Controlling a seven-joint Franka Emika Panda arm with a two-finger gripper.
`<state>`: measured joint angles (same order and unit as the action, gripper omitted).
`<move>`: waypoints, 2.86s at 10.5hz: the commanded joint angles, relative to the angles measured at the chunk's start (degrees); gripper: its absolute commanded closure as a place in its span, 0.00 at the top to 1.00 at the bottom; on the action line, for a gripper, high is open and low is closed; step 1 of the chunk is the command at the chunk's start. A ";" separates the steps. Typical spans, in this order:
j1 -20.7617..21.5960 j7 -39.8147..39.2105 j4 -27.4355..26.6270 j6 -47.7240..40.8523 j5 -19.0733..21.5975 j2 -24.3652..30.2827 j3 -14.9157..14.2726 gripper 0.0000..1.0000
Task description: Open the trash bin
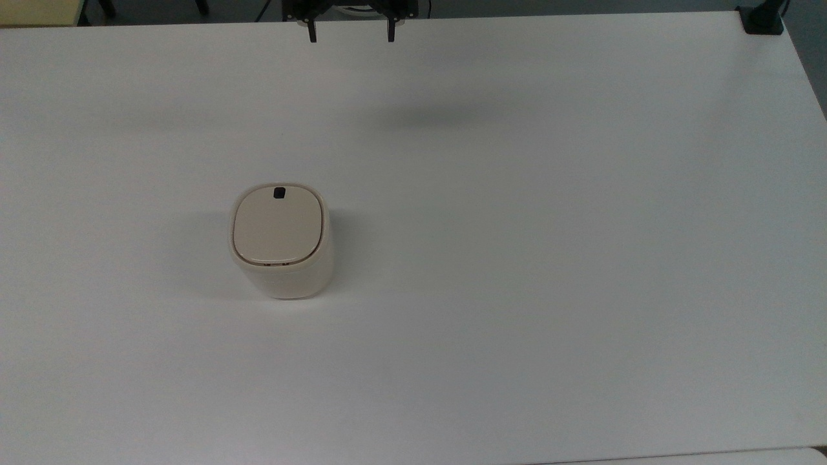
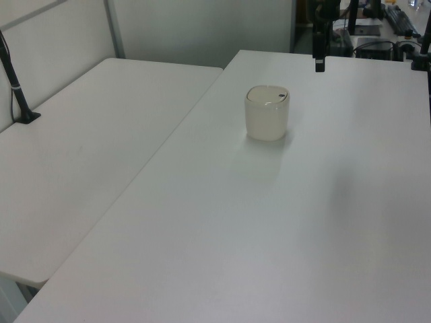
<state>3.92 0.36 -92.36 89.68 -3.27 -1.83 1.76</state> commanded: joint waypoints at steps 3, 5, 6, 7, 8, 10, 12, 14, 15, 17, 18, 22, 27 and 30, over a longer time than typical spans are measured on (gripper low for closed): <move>-0.22 1.05 -0.89 0.59 -0.77 1.47 -0.44 1.00; -0.22 0.96 -0.89 0.59 -0.77 1.48 -0.53 1.00; -0.22 0.96 -0.89 0.59 -0.77 1.47 -0.53 1.00; -0.22 0.52 -0.89 0.59 -0.77 1.47 -0.53 1.00; -0.22 0.26 -0.89 0.67 -0.77 1.47 -0.53 1.00; -0.22 -0.09 -0.98 0.68 -0.94 1.47 -0.53 0.89; -0.14 -0.27 -1.06 0.50 -0.86 1.47 -0.53 0.41; -0.05 -0.27 -1.06 0.15 -0.68 1.39 -0.44 0.04; -0.05 -0.36 -1.06 0.15 -0.68 1.39 -0.44 0.00; -0.22 -0.36 -0.98 0.76 -0.68 1.21 -0.44 0.00; -0.22 -0.27 -0.89 1.29 -0.59 0.95 -0.53 0.00; -2.15 0.34 -0.89 10.05 -0.77 -1.94 -0.97 0.00; -5.84 0.52 -0.89 24.99 -0.51 -10.63 -0.97 0.00; -6.20 2.45 -0.89 32.30 -0.42 -15.65 -1.84 0.00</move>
<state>-2.37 0.93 -92.97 117.05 -3.32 -15.08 0.79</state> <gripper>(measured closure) 0.991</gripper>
